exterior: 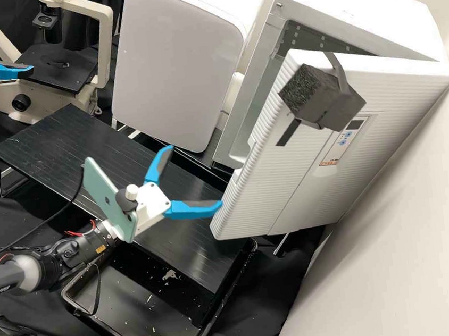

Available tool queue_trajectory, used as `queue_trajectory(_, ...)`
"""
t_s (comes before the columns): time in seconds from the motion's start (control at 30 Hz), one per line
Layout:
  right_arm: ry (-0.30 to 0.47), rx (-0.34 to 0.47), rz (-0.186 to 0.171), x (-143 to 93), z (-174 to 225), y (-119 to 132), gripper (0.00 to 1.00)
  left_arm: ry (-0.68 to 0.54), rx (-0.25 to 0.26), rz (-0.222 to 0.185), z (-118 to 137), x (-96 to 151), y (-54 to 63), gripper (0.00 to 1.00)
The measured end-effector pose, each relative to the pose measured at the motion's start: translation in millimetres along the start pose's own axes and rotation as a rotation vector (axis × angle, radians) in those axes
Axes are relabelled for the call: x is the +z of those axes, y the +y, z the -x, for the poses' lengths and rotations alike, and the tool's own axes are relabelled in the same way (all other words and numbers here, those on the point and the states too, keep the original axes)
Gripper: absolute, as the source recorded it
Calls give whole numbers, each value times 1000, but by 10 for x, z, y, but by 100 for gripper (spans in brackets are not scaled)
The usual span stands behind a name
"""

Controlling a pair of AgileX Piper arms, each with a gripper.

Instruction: Close the incubator door

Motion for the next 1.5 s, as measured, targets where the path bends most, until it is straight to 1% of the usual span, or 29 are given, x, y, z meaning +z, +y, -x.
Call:
queue_trajectory(0.13, 24, -20, -10, -44, 37, -28, 100, 0, 0, 0, 0, 0, 0, 100)
queue_trajectory(0.17, 28, -24, -6, -52, 39, -35, 100, 0, 0, 0, 0, 0, 0, 100)
queue_trajectory(0.23, 32, -27, 13, -58, 41, -40, 100, 0, 0, 0, 0, 0, 0, 100)
queue_trajectory(0.37, 24, -25, 32, -49, 39, -41, 100, 0, 0, 0, 0, 0, 0, 100)
queue_trajectory(0.47, -3, -34, 66, 2, 21, -73, 100, 0, 0, 0, 0, 0, 0, 100)
queue_trajectory(0.5, -26, -41, 79, 50, 6, -95, 100, 0, 0, 0, 0, 0, 0, 100)
queue_trajectory(0.57, -55, -46, 93, 108, -30, -122, 100, 0, 0, 0, 0, 0, 0, 100)
queue_trajectory(0.67, -98, -50, 109, 187, -88, -156, 100, 0, 0, 0, 0, 0, 0, 100)
queue_trajectory(0.8, -124, -56, 122, 238, -212, -218, 100, 0, 0, 0, 0, 0, 0, 100)
queue_trajectory(0.93, -127, -61, 129, 243, -337, -283, 100, 0, 0, 0, 0, 0, 0, 100)
queue_trajectory(1.13, -132, -68, 132, 262, -523, -390, 100, 0, 0, 0, 0, 0, 0, 100)
queue_trajectory(1.23, -127, -73, 122, 263, -584, -436, 100, 0, 0, 0, 0, 0, 0, 100)
queue_trajectory(1.43, -74, -103, 64, 182, -715, -571, 100, 0, 0, 0, 0, 0, 0, 100)
queue_trajectory(1.47, -63, -109, 56, 166, -736, -593, 100, 0, 0, 0, 0, 0, 0, 100)
queue_trajectory(1.5, -44, -127, 57, 140, -750, -643, 100, 0, 0, 0, 0, 0, 0, 100)
